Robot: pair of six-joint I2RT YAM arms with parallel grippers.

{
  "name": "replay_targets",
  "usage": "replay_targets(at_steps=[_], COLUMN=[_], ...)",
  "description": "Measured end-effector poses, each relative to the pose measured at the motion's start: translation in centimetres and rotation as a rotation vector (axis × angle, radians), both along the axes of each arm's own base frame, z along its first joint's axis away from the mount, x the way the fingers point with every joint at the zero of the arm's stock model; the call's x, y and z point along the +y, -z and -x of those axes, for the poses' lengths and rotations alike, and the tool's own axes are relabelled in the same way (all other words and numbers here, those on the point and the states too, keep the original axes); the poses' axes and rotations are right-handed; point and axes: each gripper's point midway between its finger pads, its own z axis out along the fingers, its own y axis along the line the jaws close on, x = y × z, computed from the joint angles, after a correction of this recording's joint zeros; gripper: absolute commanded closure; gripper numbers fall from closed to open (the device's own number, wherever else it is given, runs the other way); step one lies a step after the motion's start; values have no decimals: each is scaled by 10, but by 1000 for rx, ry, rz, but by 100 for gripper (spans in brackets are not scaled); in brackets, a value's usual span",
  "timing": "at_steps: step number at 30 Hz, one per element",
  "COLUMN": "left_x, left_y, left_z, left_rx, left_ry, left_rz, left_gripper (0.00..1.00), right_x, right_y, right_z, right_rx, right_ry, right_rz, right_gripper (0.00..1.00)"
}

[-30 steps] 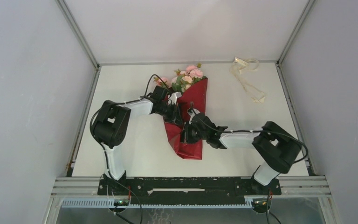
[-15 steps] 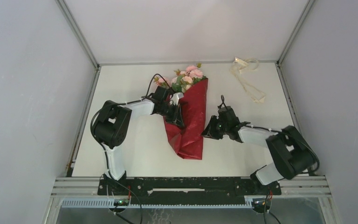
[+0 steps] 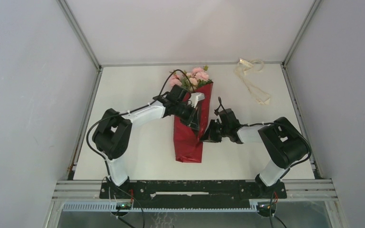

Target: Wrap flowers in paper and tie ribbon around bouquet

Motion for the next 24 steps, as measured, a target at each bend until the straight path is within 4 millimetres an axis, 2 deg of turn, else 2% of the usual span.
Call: replay_targets(at_steps=[4, 6, 11, 16, 18, 20, 22, 24], left_x=[-23, -27, -23, -20, -19, -19, -17, -17], left_y=[-17, -14, 22, 44, 46, 48, 50, 52], left_z=[2, -1, -7, -11, -13, -16, -19, -21], left_rx=[-48, -46, -9, -17, -34, -65, -99, -127], left_ry=[58, 61, 51, 55, 62, 73, 88, 104], left_rz=[33, 33, -26, -70, -77, -86, -98, -108], left_gripper=[100, 100, 100, 100, 100, 100, 100, 100], right_x=[1, 2, -1, -12, -21, -38, -60, -78], right_y=[0, -2, -15, -41, -51, -61, -71, -80], right_z=[1, 1, 3, -2, -6, -12, -25, -40], right_rx=[-1, 0, -9, -50, -70, -89, -111, -132], right_ry=[-5, -4, 37, 135, 181, 248, 331, 398], right_rz=[-3, -12, -33, -32, -33, -48, -67, -84], right_gripper=[94, 94, 87, 76, 69, 59, 48, 43])
